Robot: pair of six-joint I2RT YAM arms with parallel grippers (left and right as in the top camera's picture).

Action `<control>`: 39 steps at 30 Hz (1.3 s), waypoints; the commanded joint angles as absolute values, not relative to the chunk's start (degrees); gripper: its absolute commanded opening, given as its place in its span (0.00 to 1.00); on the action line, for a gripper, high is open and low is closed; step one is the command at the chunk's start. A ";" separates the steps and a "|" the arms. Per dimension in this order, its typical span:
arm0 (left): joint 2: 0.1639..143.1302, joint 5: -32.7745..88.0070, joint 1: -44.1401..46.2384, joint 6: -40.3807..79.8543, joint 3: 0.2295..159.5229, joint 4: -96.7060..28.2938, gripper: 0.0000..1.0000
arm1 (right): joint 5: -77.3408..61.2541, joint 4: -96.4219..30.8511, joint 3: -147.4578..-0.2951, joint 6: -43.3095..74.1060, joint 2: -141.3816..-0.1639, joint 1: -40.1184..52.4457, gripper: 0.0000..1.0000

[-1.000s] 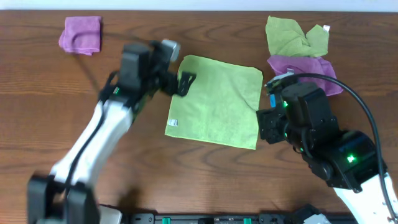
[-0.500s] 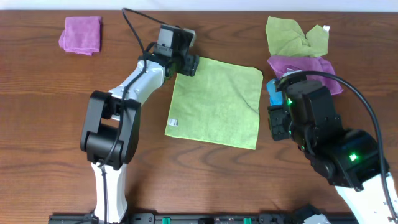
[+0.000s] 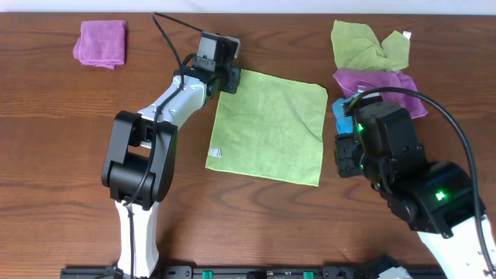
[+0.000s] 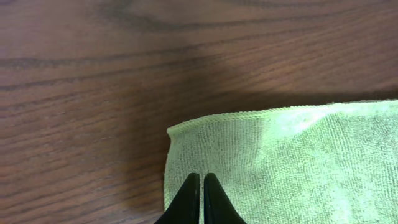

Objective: Fold the cloth

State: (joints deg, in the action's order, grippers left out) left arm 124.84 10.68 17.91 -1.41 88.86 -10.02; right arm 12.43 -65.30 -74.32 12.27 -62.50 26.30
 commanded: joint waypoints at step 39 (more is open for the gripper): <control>132.00 -7.70 11.70 -4.29 90.11 -18.68 0.06 | 12.01 -64.69 -74.87 13.91 -65.78 25.89 0.45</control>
